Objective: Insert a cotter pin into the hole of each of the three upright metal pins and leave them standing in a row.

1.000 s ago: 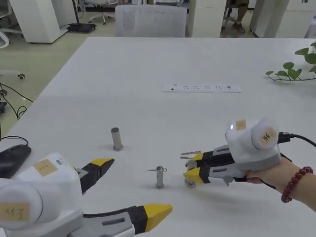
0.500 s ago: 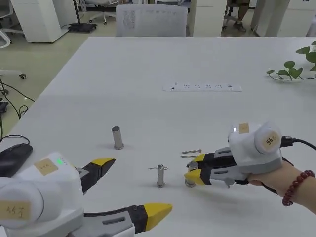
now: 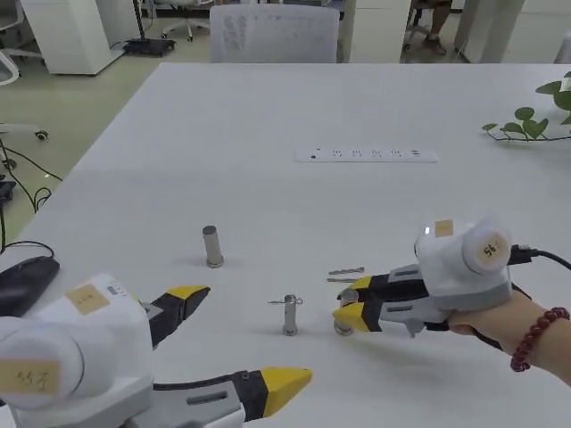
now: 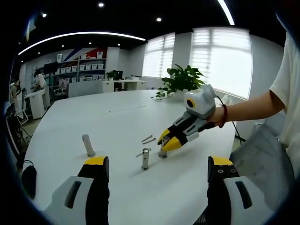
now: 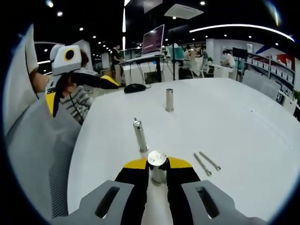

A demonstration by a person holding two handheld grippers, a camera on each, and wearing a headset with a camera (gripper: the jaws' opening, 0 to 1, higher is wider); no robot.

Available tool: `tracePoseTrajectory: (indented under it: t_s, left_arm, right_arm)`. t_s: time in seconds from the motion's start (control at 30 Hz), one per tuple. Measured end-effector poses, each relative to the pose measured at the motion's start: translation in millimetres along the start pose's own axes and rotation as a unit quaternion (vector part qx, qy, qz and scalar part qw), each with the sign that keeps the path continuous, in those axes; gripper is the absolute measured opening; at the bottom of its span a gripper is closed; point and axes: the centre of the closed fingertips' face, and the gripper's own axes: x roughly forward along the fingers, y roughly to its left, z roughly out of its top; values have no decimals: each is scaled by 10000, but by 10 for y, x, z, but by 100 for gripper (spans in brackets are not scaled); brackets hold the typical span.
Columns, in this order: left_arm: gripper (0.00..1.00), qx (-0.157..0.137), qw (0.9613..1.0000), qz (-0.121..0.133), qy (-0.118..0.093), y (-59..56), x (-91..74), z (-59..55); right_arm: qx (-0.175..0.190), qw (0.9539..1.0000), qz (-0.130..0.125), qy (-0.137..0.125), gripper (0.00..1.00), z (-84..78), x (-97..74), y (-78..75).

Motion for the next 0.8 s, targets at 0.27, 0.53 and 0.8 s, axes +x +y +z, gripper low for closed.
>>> tracePoseTrajectory:
  t_s: [0.27, 0.53, 0.8]
  left_arm:
    - [86, 9, 10000, -20, 14, -10, 14, 1]
    - [86, 8, 10000, -27, 22, -1, 20, -3]
    - [86, 9, 10000, -43, 21, -8, 19, -3]
  right_arm:
    - [93, 10000, -29, -22, 15, -1, 3, -4]
    - [138, 9999, -16, -27, 15, -2, 7, 8]
    - [330, 9994, -12, -32, 20, -36, 30, 30]
